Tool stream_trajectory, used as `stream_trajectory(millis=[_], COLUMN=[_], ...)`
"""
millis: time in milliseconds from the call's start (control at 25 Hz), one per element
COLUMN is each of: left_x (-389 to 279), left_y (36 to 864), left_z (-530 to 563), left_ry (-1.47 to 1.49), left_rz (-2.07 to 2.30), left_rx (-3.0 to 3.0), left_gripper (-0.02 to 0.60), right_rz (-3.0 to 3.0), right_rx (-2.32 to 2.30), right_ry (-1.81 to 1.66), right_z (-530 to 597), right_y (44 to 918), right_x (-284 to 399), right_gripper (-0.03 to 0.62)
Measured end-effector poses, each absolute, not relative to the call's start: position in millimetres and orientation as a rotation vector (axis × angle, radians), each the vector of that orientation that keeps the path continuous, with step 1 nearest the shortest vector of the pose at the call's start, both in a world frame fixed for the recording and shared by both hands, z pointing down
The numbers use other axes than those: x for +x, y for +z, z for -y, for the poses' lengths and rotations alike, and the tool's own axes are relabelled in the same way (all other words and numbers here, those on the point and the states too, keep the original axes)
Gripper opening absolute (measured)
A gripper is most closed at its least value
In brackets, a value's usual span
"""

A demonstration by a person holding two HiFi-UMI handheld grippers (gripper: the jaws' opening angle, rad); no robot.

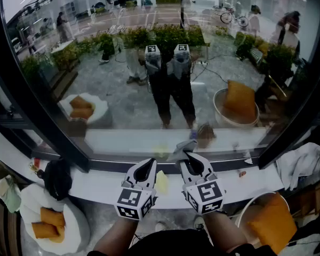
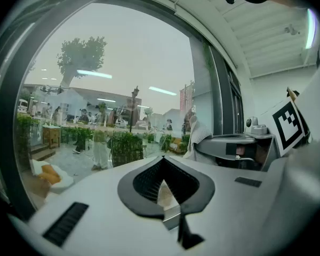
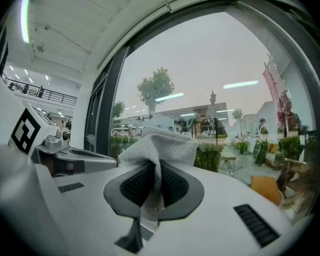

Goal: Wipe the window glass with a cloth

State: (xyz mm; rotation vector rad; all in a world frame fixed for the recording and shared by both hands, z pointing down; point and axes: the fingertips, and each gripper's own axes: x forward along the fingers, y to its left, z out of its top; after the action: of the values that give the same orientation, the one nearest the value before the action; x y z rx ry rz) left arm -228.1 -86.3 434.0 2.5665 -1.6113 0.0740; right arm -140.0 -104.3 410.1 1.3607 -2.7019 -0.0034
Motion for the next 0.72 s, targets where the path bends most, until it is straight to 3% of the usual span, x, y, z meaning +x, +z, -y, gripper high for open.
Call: stream_trajectory(millis=[720], left_x=[-230.7], left_y=[438.4], left_z=[91.3], left_ry=[0.081], left_rz=[1.601], left_rx=[2.541], left_gripper=[0.008], right_rz=[2.712], right_rx=[1.354], right_ry=[0.019], right_z=[115.2], right_y=[413.8], right_x=[-143.5], right_gripper=[0.04])
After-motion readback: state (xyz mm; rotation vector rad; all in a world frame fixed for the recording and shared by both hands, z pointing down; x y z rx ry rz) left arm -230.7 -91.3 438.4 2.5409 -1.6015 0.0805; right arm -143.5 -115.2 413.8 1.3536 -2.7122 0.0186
